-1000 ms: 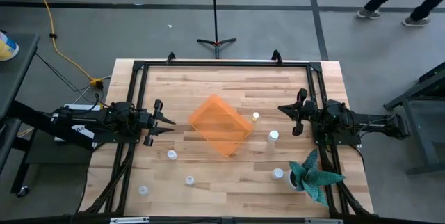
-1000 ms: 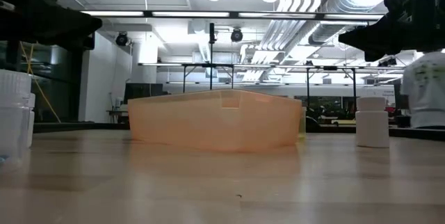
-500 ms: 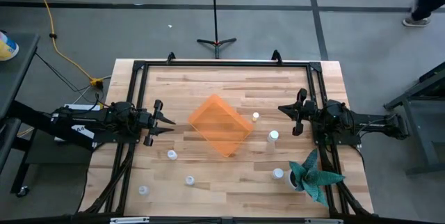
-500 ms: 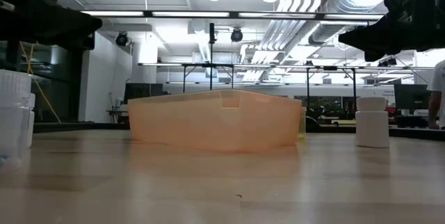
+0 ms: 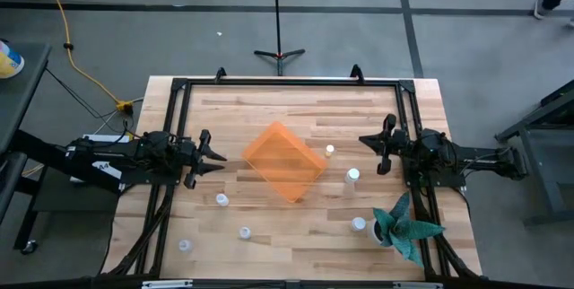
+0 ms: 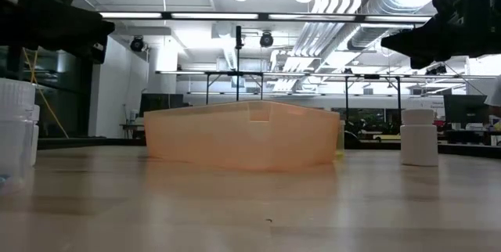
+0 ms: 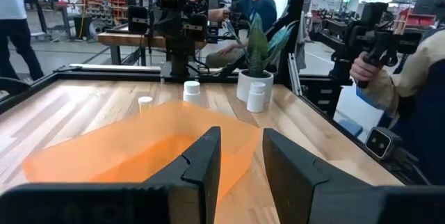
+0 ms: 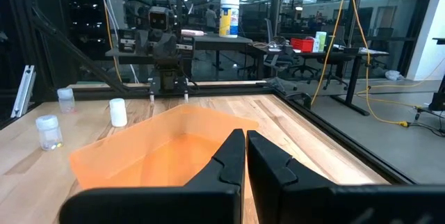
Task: Pick and place pill bottles into a basket
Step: Put the yellow pill bottle into the orange bin
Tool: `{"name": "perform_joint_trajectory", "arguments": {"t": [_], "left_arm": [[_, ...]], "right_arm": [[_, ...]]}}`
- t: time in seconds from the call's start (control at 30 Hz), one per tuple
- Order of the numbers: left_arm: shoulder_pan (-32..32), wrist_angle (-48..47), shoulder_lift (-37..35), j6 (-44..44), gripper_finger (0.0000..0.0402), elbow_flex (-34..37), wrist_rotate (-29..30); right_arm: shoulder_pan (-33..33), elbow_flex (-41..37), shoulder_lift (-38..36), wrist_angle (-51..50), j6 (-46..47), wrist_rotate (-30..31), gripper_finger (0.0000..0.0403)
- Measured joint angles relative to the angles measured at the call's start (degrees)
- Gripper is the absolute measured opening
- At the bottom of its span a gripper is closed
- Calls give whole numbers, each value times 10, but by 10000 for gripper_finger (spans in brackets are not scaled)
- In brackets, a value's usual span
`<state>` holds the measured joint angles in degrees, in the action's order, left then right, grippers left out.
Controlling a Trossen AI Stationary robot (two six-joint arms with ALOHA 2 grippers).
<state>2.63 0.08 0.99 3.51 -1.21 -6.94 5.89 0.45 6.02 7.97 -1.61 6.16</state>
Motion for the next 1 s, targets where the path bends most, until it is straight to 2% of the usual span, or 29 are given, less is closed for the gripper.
{"name": "perform_joint_trajectory", "arguments": {"t": [0.2, 0.47, 0.57, 0.73, 0.87, 1.0], "left_arm": [[0, 0, 0, -1, 143, 0, 4], [0, -2, 0, -2, 143, 0, 57], [0, -2, 0, -2, 143, 0, 60], [0, 3, 0, 23, 143, 0, 79], [0, -2, 0, -6, 143, 0, 121], [0, -2, 0, 6, 143, 0, 120]], "right_arm": [[0, 0, 0, -4, -3, 8, 7], [0, 0, 0, 0, -3, 8, 7], [0, 0, 0, 6, -3, 7, 7], [0, 0, 0, 11, -44, -22, 15], [0, 0, 0, 18, -38, 46, 45], [11, 0, 0, 31, -33, 109, 95]]}}
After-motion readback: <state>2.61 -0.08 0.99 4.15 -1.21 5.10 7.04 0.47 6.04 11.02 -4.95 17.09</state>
